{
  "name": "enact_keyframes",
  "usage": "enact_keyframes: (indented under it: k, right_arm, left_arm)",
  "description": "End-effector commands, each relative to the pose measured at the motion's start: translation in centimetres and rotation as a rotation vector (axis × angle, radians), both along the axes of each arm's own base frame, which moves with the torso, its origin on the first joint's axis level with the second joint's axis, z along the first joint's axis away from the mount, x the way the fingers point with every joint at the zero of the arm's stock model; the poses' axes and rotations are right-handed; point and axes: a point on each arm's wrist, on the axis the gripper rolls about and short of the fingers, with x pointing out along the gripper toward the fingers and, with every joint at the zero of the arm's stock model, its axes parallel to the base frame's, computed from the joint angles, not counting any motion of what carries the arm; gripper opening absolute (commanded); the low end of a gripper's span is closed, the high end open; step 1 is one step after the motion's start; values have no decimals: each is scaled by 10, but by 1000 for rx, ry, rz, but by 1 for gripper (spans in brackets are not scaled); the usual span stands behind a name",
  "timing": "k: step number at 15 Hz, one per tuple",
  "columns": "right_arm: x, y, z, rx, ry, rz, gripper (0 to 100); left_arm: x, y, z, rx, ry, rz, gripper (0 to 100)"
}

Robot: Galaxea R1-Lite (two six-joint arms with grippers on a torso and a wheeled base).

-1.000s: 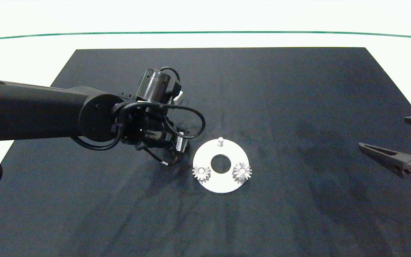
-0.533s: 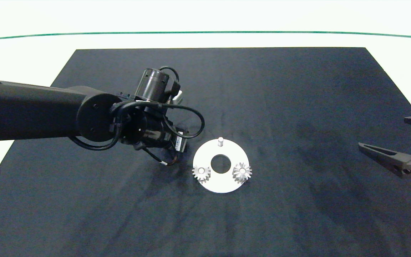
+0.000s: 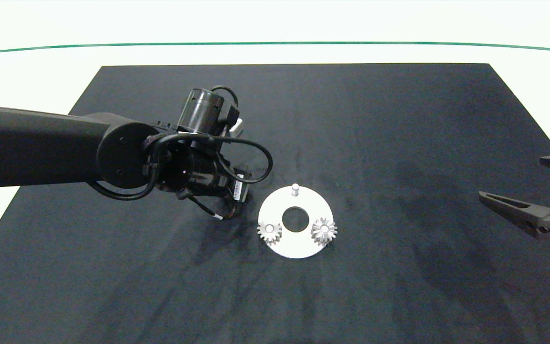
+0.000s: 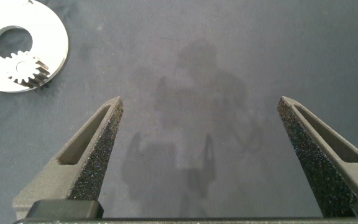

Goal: Install three planetary gears onto the carrier pins

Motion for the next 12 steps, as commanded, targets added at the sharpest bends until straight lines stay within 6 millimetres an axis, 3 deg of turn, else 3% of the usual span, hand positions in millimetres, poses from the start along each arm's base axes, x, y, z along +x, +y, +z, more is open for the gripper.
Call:
enact_keyframes:
  k: [1, 5, 8, 12]
  right_arm:
    - [0, 0, 0, -2, -1, -1, 100]
    - [0, 0, 0, -1, -3, -1, 100]
    - [-3, -1, 2, 2, -11, -1, 100]
    - [-8, -3, 5, 9, -32, -1, 100]
  left_arm:
    - [-3, 1, 5, -2, -14, -4, 26]
    - [-4, -4, 25, -29, -65, -22, 19]
    - [-18, -27, 38, -34, -85, -102, 19]
    - [-39, -60, 37, -5, -94, -231, 19]
